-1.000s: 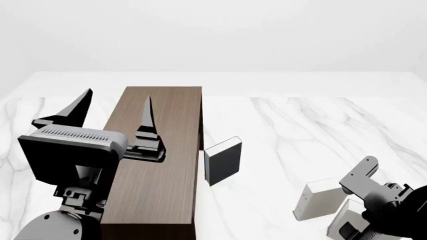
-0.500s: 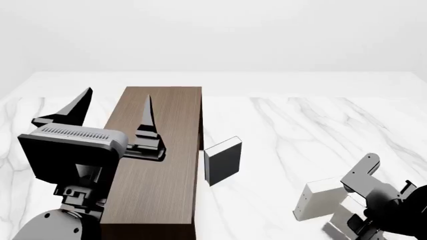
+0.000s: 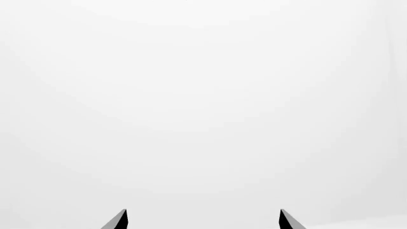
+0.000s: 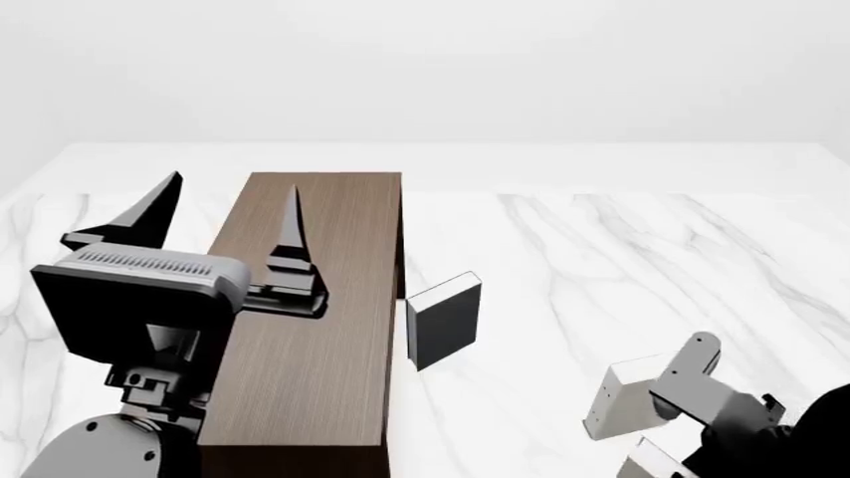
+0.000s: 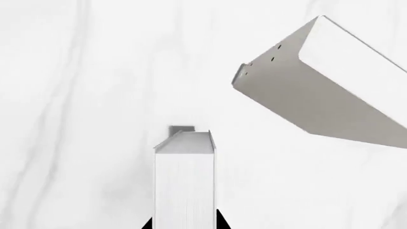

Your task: Pick up the book on the right and place it under the cabinet shelf.

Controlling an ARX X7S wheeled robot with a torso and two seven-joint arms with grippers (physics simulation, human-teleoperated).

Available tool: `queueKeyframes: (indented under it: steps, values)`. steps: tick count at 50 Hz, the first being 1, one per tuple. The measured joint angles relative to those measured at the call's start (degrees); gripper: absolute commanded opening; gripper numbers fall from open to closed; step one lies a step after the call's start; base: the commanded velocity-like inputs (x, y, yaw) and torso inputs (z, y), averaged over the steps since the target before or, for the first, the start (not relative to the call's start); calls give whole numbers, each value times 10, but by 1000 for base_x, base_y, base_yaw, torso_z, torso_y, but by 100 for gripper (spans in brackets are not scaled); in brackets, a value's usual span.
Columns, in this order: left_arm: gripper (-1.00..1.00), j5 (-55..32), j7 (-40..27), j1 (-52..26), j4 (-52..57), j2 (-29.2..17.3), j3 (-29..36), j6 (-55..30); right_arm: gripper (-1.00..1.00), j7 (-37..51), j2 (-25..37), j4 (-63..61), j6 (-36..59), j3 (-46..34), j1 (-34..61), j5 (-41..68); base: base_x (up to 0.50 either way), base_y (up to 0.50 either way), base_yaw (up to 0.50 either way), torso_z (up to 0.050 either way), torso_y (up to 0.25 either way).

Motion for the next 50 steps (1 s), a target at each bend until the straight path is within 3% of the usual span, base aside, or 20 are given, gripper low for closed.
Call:
queueKeyframes:
  steps: [12,20,37,50]
  values:
    - [100,-6,-3,-6,3,-4,-5,-2,-100,-9,24,-92,30,25,46,48,0,0,0,0,0]
    - [100,-11,-6,-12,11,-7,-11,-8,-100,-4,36,-135,-10,45,51,63,0,0,0,0,0]
    - [100,-21,-13,-10,24,-15,-25,-10,-100,65,62,-170,-326,51,-90,2,0,0,0,0,1]
    - [100,-25,-17,-7,31,-19,-30,-9,-100,155,27,-110,-594,33,-249,-72,0,0,0,0,1]
